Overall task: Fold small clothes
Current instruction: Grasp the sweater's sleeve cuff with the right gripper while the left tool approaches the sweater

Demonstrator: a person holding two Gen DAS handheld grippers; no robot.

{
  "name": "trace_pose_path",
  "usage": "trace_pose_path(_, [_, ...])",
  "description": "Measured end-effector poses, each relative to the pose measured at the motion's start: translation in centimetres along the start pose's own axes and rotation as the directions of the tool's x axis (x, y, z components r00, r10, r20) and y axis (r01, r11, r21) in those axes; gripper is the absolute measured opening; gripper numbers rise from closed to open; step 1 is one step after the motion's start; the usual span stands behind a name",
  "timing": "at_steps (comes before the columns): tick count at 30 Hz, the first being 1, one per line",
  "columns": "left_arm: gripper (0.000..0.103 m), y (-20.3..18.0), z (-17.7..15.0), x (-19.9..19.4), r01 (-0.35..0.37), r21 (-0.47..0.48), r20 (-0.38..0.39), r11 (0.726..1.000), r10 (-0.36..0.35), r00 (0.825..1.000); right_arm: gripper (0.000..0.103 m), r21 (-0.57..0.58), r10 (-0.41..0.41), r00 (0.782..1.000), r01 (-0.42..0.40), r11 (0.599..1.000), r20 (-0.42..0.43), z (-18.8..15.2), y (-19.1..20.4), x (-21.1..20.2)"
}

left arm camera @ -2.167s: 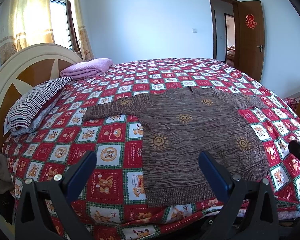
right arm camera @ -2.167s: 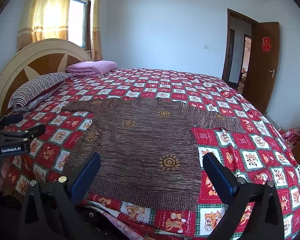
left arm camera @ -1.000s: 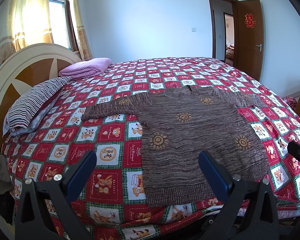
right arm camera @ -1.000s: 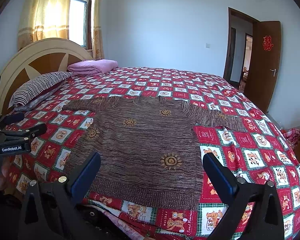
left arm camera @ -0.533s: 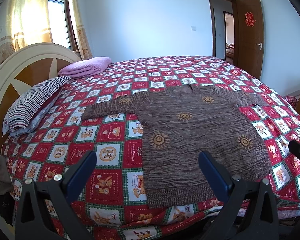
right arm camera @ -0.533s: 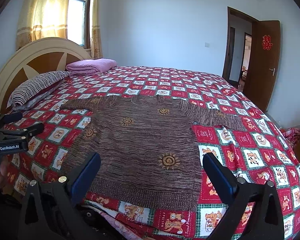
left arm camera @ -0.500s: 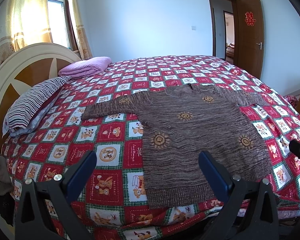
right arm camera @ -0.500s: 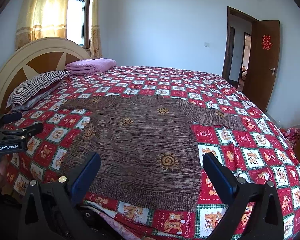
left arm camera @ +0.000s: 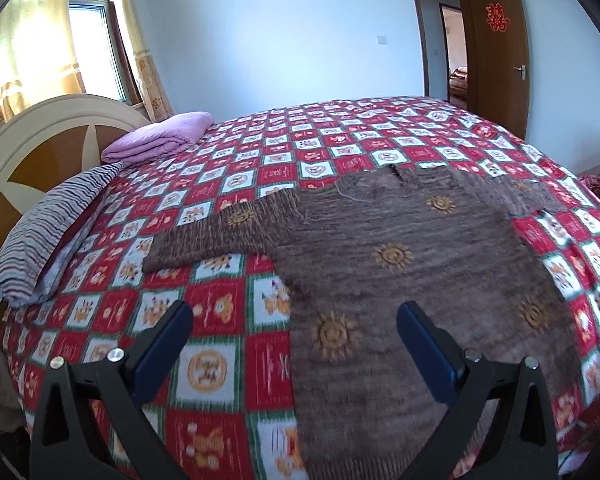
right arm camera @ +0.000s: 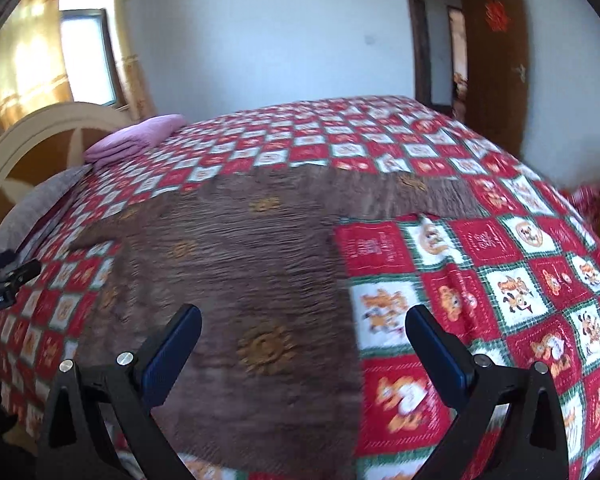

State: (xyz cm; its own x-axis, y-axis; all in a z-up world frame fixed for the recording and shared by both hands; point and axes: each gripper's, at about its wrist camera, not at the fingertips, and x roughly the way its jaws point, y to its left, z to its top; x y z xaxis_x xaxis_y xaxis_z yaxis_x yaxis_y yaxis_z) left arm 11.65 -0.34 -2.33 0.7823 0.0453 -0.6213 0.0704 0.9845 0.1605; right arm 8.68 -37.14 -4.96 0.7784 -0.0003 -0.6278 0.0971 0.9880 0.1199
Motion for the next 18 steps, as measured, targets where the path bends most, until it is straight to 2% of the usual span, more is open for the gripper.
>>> trace_pose_path(3, [0.103, -0.3, 1.3, 2.9, -0.004, -0.011, -0.021, 1.0, 0.004, 1.0, 0.102, 0.046, -0.024, 0.999, 0.025, 0.999, -0.021, 1.2, -2.6, 2.3])
trace_pose_path(10, [0.103, -1.7, 3.4, 10.7, -0.08, 0.028, -0.076, 0.996, 0.082, 0.994, 0.1, 0.15, -0.111, 0.993, 0.117, 0.982, -0.051, 5.0, -9.7, 8.0])
trace_pose_path(15, [0.103, -2.1, 4.5, 16.0, -0.135, 0.049, -0.124, 0.99, 0.141, 0.982, 0.082, 0.218, -0.148, 0.986, 0.162, 0.962, -0.08, 7.9, -14.7, 12.2])
trace_pose_path(18, [0.103, -2.2, 5.2, 18.5, -0.153, 0.048, -0.157, 0.987, 0.159, 0.975, 0.078, 0.245, -0.174, 0.98, 0.192, 0.95, -0.094, 9.3, -17.2, 14.4])
